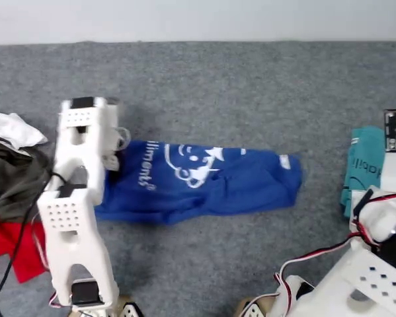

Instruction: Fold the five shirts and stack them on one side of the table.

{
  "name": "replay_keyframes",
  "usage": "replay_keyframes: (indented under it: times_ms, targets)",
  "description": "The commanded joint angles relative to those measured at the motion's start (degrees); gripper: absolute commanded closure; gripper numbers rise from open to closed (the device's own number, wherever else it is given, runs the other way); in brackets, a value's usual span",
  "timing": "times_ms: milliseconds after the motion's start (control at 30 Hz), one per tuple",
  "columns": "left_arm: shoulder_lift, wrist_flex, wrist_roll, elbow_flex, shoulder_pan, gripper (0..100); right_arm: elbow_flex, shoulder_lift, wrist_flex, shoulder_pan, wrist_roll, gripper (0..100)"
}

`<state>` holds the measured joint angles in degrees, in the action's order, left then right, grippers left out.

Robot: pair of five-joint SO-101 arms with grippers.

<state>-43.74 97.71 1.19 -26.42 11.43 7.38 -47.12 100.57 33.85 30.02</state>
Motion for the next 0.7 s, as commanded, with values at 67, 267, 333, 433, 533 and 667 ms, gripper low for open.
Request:
replay_keyframes:
  times_ms: [67,267,333,433,533,667]
  targets:
    - [0.26,2.81,2.37,-10.77,6.42,99,-0.18,-0.57,1.89,0.75,0.53,98.9]
    - [2.90,2.99,3.69,-9.71,3.96,99,-0.18,-0.57,1.71,0.66,0.53,98.9]
    - [5.80,2.99,3.52,-7.52,0.79,99,-0.18,-0.48,1.71,0.57,0.53,98.9]
    - [11.08,2.90,3.43,-2.68,-5.80,99,-0.18,-0.40,1.71,0.57,0.53,98.9]
    - [18.20,2.90,2.11,1.54,-12.04,99,-0.18,-0.31,1.63,0.57,0.53,98.9]
    - [26.81,2.90,-1.32,2.59,-19.08,99,-0.18,-0.31,1.63,0.57,0.35,98.9]
